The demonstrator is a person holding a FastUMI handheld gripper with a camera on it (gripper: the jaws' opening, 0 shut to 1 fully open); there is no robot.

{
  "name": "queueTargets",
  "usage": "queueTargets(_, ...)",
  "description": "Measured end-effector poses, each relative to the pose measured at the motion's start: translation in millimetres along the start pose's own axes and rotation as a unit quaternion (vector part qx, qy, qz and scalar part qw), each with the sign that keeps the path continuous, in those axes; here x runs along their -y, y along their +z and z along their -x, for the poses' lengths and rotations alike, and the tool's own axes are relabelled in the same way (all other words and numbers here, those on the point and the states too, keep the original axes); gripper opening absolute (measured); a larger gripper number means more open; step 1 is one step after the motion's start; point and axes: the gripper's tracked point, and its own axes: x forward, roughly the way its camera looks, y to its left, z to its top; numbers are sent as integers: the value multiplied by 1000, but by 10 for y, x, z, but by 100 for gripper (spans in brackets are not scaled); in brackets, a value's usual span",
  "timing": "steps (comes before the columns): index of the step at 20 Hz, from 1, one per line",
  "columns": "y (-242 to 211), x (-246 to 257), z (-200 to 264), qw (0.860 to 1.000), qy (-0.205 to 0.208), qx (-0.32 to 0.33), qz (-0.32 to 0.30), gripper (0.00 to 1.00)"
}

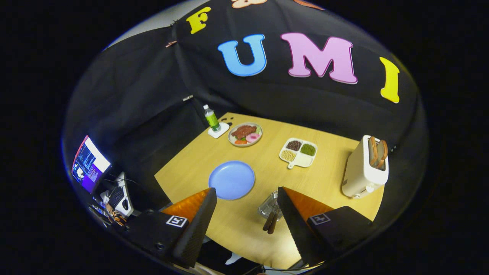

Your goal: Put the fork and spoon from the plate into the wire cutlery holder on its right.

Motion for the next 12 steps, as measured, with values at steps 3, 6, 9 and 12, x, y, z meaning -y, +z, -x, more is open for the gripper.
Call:
queueTargets(3,361,60,193,995,-36,87,20,100)
queueTargets(6,705,120,447,983,-66,167,27,99)
queueTargets(9,903,138,629,972,-81,217,36,99)
queueTargets(12,1026,126,730,963,-95,249,38,99)
